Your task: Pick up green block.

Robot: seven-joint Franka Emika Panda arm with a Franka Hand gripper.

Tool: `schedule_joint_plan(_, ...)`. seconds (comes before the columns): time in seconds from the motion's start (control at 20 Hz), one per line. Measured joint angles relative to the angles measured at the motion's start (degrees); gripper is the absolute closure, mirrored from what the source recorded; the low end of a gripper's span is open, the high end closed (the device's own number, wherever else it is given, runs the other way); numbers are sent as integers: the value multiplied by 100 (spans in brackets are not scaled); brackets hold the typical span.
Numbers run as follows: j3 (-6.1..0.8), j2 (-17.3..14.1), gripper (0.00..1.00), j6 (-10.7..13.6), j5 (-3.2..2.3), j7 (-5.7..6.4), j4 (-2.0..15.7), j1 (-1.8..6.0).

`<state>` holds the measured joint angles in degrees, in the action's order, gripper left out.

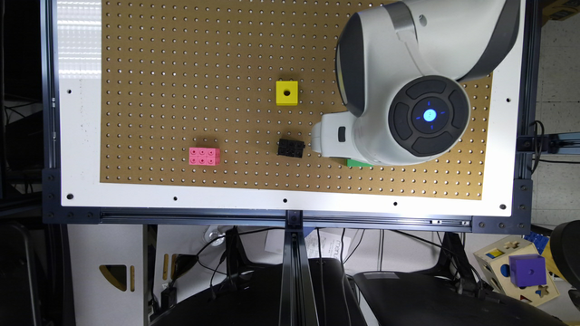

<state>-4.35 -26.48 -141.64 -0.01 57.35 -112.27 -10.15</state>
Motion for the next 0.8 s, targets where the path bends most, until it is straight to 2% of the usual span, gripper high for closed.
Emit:
schedule_joint_plan(0.1,-67,-65,0,27,-1,83,137,-32)
schedule_joint_plan(0.3,-113,-208,0,36,-1,129,329,-60)
schedule_joint_plan(0.45,-119,-283,0,36,-1,130,409,-60)
schedule_joint_plan(0.8,-113,-426,0,8,-3,130,431,-54)
